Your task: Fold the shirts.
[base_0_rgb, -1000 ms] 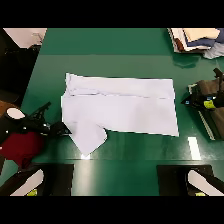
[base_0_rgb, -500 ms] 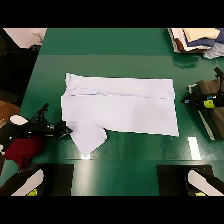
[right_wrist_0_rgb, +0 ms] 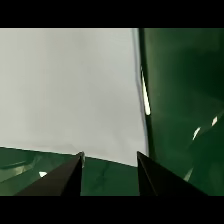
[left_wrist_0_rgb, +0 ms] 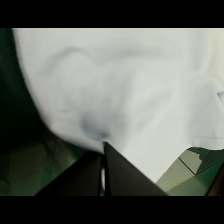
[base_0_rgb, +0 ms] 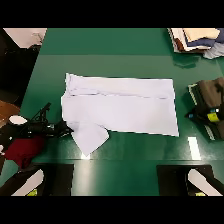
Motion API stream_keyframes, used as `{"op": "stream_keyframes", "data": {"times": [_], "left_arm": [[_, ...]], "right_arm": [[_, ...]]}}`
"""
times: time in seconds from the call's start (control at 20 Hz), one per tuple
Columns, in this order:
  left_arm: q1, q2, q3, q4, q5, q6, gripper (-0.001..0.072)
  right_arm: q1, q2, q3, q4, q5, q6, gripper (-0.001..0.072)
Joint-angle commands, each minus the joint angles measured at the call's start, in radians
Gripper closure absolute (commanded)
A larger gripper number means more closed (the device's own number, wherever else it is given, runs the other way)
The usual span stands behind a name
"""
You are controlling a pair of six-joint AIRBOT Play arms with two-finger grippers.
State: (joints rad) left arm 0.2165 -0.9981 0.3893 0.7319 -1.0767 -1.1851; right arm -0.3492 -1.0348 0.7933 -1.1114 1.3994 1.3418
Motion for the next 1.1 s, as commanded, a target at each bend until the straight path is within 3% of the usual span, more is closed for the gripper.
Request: {"op": "stream_keyframes", "data": {"times": [0.0, 0.15, 0.5, 0.55, 0.6, 0.65, 0.85, 1.05], "left_arm": [[0.000, 0.018, 0.010, -0.006, -0.011, 0.015, 0.0685], [0.000, 0.021, 0.042, -0.002, -0.005, 0.015, 0.0685], [0.000, 0.021, 0.062, 0.006, -0.013, 0.015, 0.0685], [0.000, 0.021, 0.065, 0.010, -0.015, 0.015, 0.0685], [0.000, 0.021, 0.076, 0.029, -0.025, 0.014, 0.0685], [0.000, 0.021, 0.095, 0.061, -0.047, 0.009, 0.0686], [0.000, 0.021, 0.217, 0.166, -0.193, -0.021, 0.0687], [0.000, 0.136, 0.227, 0.217, -0.260, -0.047, 0.0687]], "right_arm": [[-0.139, 0.018, -0.170, 0.011, -0.023, -0.058, 0.0322], [-0.188, -0.042, -0.273, 0.145, -0.050, -0.147, 0.0324], [-0.107, -0.127, -0.307, 0.177, -0.141, -0.150, 0.0407], [-0.089, -0.127, -0.301, 0.172, -0.146, -0.151, 0.0470], [-0.071, -0.127, -0.288, 0.166, -0.144, -0.151, 0.0653], [-0.058, -0.127, -0.271, 0.166, -0.138, -0.150, 0.0698], [-0.041, -0.019, -0.193, 0.127, -0.031, -0.127, 0.0699], [-0.041, 0.208, -0.204, -0.042, 0.090, -0.048, 0.0699]]}}
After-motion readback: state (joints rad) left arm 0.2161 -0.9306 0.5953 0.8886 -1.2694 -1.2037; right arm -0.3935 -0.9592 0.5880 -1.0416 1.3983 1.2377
